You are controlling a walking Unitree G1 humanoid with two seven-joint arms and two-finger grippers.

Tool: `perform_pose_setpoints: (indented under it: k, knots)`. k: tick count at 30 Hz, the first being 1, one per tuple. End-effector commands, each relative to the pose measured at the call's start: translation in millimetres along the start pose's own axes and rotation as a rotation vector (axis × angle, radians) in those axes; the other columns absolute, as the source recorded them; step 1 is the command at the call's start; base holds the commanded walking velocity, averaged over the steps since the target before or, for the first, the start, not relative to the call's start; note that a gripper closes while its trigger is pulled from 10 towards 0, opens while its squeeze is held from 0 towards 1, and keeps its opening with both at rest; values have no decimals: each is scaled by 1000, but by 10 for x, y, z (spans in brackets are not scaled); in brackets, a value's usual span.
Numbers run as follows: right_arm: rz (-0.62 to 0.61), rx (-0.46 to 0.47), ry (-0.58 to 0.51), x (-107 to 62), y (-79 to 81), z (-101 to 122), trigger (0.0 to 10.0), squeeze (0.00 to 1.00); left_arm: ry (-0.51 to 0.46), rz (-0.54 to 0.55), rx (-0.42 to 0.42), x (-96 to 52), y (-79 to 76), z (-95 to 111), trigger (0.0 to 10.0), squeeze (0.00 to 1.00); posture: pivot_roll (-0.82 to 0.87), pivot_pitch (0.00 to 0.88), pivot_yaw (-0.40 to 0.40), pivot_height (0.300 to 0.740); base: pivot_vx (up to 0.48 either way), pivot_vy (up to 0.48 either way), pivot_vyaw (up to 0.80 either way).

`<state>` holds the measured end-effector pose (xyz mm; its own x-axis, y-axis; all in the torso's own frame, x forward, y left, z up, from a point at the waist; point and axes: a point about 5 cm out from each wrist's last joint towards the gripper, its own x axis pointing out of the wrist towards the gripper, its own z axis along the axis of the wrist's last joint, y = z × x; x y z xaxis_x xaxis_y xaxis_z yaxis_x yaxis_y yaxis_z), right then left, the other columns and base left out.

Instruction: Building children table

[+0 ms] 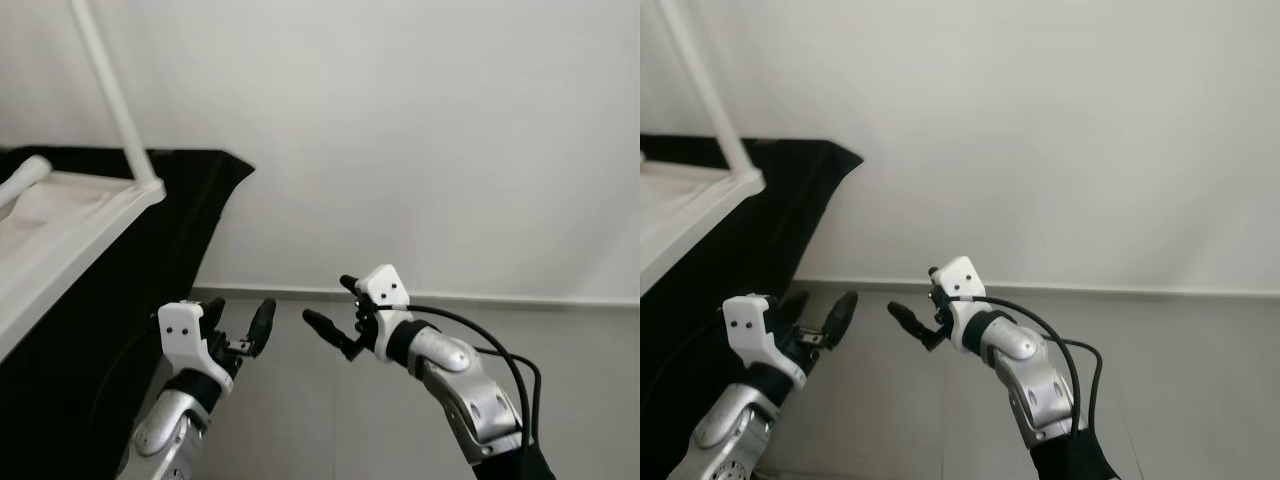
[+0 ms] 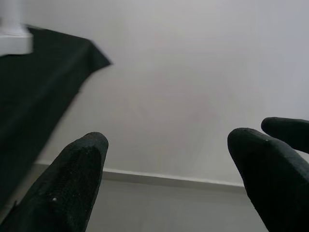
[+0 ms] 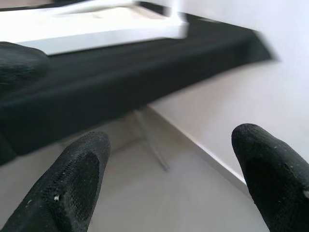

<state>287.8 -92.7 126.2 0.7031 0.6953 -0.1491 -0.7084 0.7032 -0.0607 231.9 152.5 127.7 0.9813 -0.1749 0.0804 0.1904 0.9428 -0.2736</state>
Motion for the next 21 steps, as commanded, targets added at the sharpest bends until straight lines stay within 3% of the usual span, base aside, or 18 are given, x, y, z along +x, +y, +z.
perform_pose_setpoints:
  k: [1, 17, 21]
  knots:
    - [33, 12, -21, 45, 68, 24, 10000, 0, 11, 18, 16, -26, 67, -4, 10000, 0, -35, 27, -23, 740, 368, 0, 794]
    - [56, 33, -22, 36, 75, 4, 10000, 0, 19, 13, 17, -36, 57, -30, 10000, 0, -35, 15, -23, 740, 364, 0, 0]
    - [86, 17, -24, 34, 101, 8, 10000, 0, 18, 16, 19, -34, 62, -27, 10000, 0, -32, 17, -24, 740, 358, 0, 794]
